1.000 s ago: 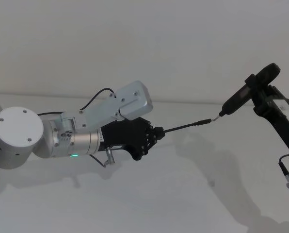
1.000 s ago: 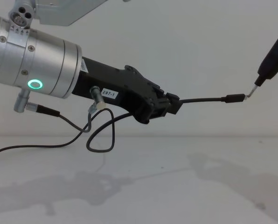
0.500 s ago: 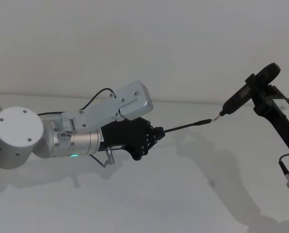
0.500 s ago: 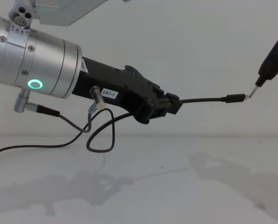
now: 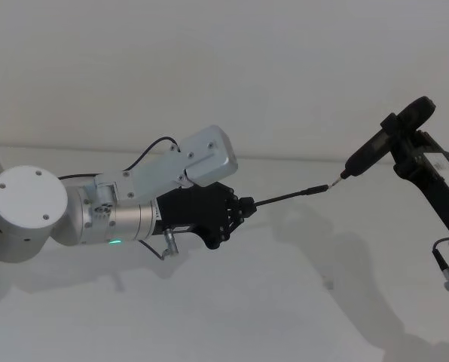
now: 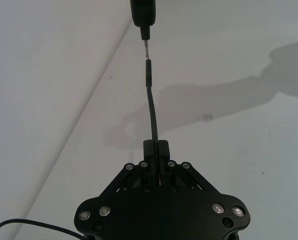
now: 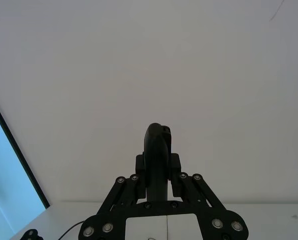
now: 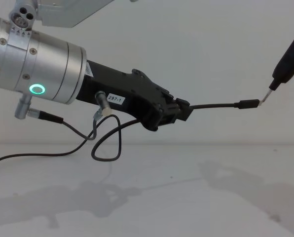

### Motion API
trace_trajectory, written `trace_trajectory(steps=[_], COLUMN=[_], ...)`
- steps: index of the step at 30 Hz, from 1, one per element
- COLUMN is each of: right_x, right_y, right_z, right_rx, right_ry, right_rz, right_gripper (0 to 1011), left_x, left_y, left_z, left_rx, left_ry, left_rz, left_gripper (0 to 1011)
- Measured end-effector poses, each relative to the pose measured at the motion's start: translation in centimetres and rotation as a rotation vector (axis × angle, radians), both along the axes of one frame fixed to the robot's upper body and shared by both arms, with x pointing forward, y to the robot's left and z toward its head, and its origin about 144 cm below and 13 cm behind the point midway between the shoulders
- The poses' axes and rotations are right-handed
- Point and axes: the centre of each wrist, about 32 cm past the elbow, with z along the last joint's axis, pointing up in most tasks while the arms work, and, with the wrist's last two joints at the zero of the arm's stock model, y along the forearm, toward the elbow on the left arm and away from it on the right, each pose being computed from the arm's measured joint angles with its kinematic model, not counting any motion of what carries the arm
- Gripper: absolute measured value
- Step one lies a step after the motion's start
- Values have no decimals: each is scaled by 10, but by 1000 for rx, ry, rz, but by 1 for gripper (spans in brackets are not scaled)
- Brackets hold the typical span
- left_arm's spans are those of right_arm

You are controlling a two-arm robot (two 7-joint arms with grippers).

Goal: Pick up the data cable with the one hand.

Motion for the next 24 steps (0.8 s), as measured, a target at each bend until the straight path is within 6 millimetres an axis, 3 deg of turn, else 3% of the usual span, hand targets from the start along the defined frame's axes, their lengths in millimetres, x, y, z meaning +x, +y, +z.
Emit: trace_trajectory(steps=[24], right_x=[0], right_y=[0], right_z=[0], right_rx=[1], right_ry=[-2], right_rz=[1], right_gripper=[268], left_x=[0], left_y=[0], left_z=[0], left_rx=[0], left_ry=[0], left_rz=[0], left_gripper=[42])
